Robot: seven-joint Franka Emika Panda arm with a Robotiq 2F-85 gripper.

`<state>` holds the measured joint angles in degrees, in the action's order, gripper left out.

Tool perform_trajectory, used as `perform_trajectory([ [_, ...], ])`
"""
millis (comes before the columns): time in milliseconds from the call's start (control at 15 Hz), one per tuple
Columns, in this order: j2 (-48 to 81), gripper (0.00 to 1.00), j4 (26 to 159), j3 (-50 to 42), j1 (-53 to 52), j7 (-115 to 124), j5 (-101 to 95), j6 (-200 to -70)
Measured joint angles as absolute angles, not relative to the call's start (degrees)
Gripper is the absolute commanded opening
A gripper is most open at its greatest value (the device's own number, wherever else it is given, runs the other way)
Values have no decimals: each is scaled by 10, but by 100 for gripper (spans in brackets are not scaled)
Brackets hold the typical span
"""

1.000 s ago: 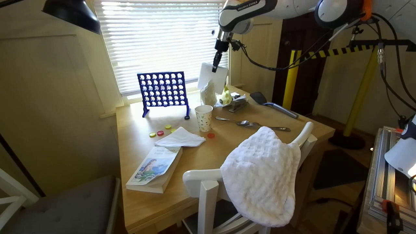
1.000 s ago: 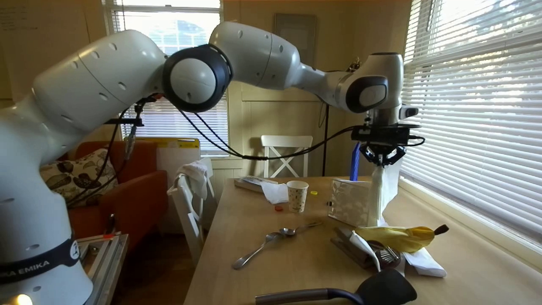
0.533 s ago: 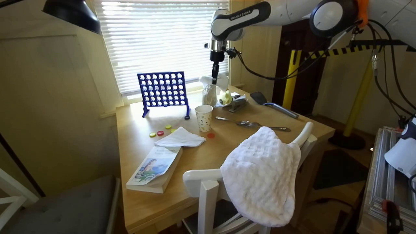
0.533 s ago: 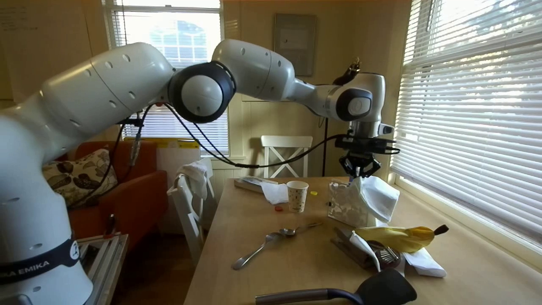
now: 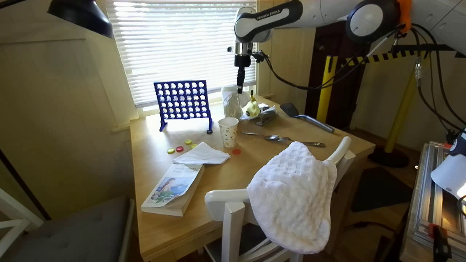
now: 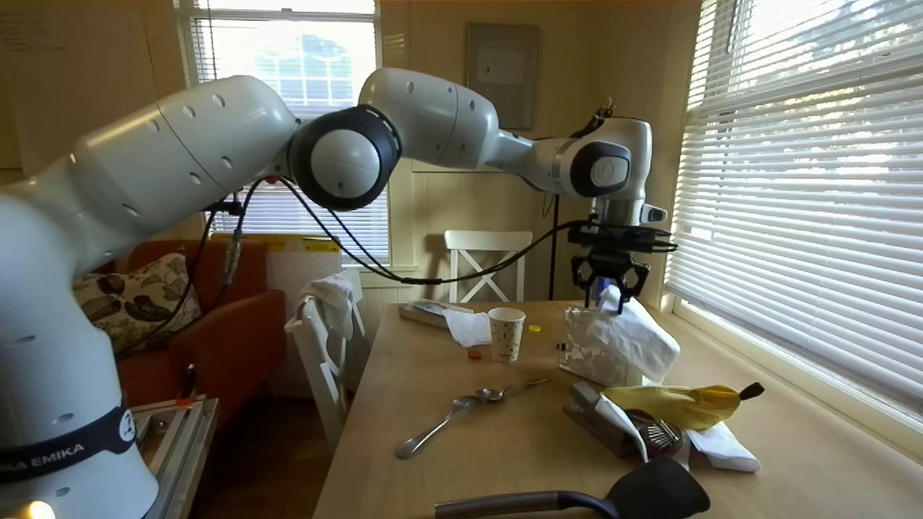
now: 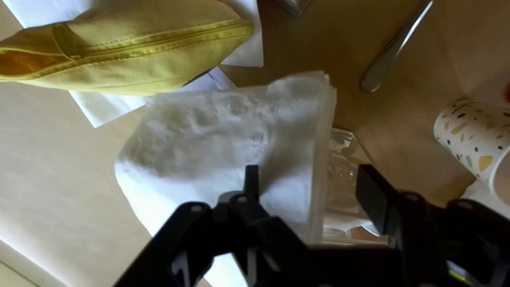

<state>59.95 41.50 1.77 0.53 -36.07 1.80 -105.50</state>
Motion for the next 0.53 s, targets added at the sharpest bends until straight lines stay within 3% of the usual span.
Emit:
perform_trajectory([
  [133,599,100,408,16,3,-361,18,-1059],
  [533,598,100,385,3,-1,-355,18,-1108],
])
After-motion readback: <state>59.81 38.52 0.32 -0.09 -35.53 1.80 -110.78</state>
